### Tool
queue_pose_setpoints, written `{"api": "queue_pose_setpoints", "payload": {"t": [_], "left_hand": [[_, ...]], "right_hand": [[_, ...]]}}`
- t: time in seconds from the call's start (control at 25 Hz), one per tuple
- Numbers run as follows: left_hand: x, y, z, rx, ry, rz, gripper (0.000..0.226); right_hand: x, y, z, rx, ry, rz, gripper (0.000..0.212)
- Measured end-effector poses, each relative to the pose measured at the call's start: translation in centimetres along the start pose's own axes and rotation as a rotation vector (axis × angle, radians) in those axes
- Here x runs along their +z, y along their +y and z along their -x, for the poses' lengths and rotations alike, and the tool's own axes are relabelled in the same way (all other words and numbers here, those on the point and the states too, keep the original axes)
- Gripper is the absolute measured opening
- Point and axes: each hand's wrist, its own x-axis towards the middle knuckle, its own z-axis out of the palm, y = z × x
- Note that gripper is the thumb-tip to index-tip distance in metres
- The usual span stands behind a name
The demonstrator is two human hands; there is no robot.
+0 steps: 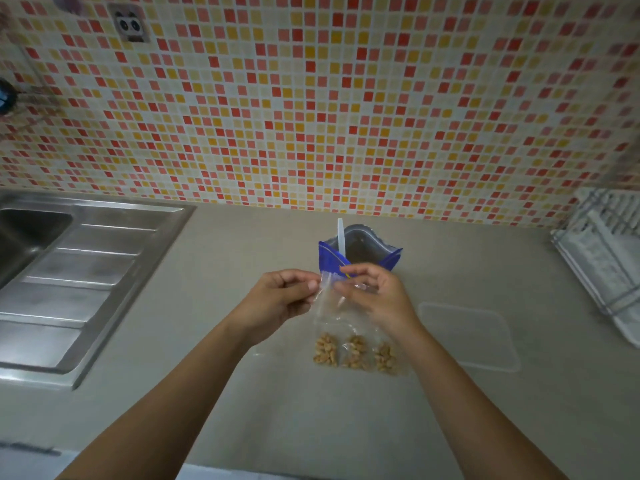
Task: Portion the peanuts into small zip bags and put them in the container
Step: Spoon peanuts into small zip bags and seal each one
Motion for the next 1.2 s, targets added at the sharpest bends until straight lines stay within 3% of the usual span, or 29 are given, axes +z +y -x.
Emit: {"api": "queue_pose_setpoints", "payload": {"t": [0.4,0.52,0.68,0.76,0.84,1.04,1.2], "left_hand": [[1.7,0.0,-0.3,-0.033,-0.088,0.000,0.015],[2.1,0.6,-0.1,0.035,-0.074,-0.110,0.024],[2.5,1.3,0.3,0.152,0.002,-0.231,0.045],[2.3,1.4,0.4,0.202,-0.008,-0.263,0.053],[2.0,1.3,0.4,0.252,-0.032,-0.304,0.048],[2.0,0.8,0.3,0.313,0.009,-0.405,0.027],[2.4,1.3,0.3,0.337,0.047,-0.543,0.016]], "right_hand": [[-1.9,-0.6,0.5,-0.064,0.013,0.078,0.019],[-2.0,-0.8,0.6,-0.054,0.003,0.094,0.020],[-2.7,-0.5,0.9,0.045,-0.056,-0.036,0.046],[-3.1,-0.4,1.0,0.050,-0.018,-0.094,0.042],[-3.3,-0.3,1.0,0.011,0.020,-0.131,0.036],[-3.6,-0.5,1.4,-0.062,0.027,-0.169,0.055],[-4.7,-0.2,1.8,-0.095,-0.079,-0.169,0.056]]}}
